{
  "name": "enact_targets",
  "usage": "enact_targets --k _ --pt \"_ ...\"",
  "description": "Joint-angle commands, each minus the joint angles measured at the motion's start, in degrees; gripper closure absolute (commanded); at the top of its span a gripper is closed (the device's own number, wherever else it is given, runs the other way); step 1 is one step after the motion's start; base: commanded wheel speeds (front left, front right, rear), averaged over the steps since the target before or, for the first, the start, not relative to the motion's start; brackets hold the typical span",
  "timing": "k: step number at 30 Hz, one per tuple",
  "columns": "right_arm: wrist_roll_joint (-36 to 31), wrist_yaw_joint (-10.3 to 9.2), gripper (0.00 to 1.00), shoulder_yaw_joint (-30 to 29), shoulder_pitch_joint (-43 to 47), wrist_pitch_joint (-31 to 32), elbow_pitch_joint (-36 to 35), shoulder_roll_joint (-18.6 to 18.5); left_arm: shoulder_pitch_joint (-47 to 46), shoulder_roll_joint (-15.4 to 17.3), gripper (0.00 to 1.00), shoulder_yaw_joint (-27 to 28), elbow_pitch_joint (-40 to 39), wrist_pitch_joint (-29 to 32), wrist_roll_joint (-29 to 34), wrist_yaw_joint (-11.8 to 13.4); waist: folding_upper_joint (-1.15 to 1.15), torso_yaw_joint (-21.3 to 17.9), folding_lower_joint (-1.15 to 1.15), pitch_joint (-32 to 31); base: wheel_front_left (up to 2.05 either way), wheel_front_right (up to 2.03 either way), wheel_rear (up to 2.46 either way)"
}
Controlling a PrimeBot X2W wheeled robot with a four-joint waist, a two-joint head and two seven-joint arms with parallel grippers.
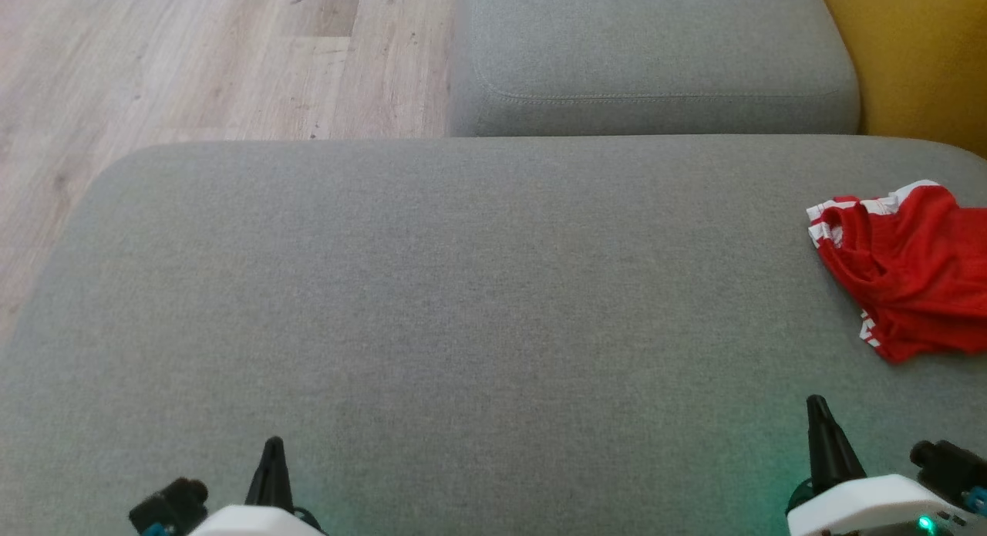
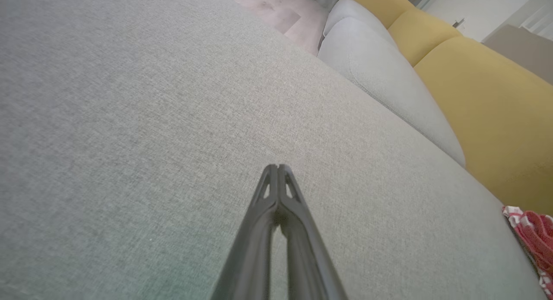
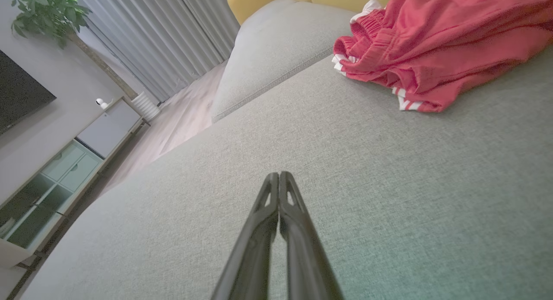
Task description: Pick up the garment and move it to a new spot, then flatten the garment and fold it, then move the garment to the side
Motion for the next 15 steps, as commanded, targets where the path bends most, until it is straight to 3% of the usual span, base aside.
enact_targets --k 1,15 --pt "2.14 0.13 1.00 -0.12 -3.18 0.37 -1.84 -0.18 -3.18 -0.07 1.00 2.36 -1.94 0.32 -1.26 -0.65 0.00 -0.10 0.00 0.08 0.00 0.00 0.00" --pt "10.86 0.17 1.00 -0.70 -4.75 1.61 -1.85 -0.22 -4.03 -1.48 1.00 6.31 -2.18 2.22 -6.85 -2.95 0.00 -0.80 0.00 0.62 0.00 0.00 0.00"
